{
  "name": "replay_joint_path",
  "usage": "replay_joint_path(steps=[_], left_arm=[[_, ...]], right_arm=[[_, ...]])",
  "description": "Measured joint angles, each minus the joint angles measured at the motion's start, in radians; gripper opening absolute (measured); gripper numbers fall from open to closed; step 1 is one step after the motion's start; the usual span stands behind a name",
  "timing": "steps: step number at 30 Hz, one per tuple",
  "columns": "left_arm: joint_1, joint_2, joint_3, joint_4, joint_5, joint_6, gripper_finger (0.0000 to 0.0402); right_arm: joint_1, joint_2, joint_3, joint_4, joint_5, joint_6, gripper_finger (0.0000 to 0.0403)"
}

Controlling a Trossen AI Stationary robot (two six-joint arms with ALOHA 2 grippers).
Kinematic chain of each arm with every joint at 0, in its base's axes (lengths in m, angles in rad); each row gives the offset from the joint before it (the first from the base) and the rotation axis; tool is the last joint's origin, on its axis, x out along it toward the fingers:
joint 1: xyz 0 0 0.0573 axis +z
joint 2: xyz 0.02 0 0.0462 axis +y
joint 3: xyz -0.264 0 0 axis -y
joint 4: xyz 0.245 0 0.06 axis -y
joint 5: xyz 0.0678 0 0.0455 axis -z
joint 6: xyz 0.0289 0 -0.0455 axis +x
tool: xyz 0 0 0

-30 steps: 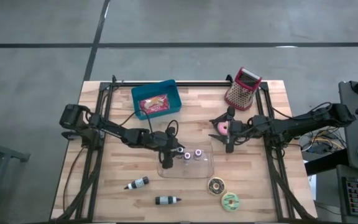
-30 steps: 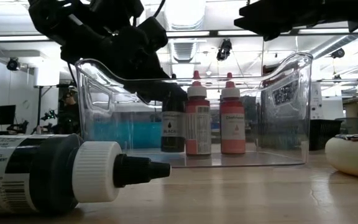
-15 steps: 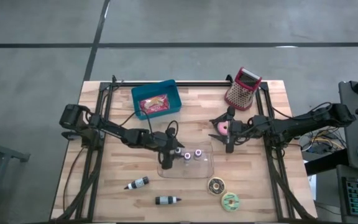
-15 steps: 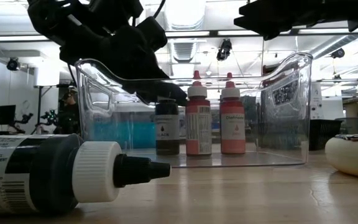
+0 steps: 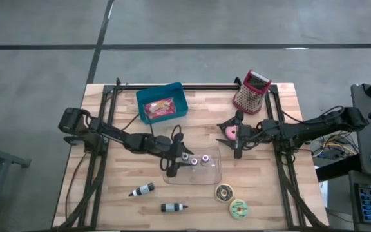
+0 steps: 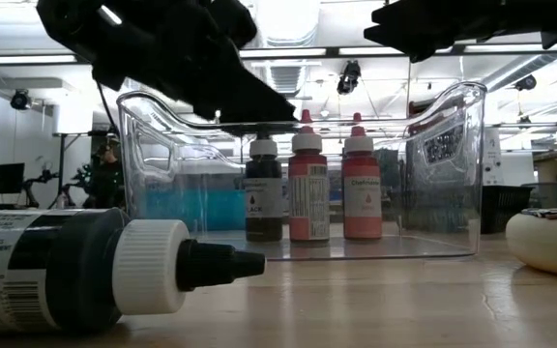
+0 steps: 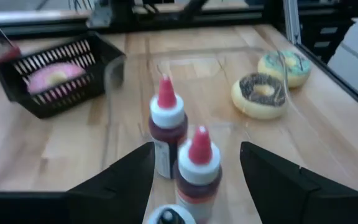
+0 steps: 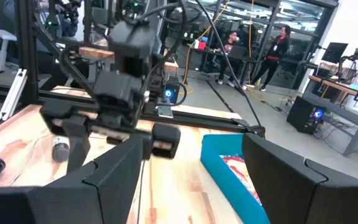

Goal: Pick & Place Food Item
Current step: Put the top black food coloring bottle into the transparent bin

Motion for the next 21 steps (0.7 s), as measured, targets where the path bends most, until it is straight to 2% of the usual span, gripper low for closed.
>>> replay_joint_path(steps=[16, 21], left_arm=[[0.000, -0.211, -0.008, -0.162, -0.130, 0.092, 0.0238], [-0.002, -0.285, -0.051, -0.170, -0.166, 0.102, 0.0238]], right_arm=[[0.000, 0.000, -0.002, -0.005, -0.005, 0.000, 0.0269], [0.001, 0.000, -0.004, -0.005, -0.006, 0.000, 0.0269]])
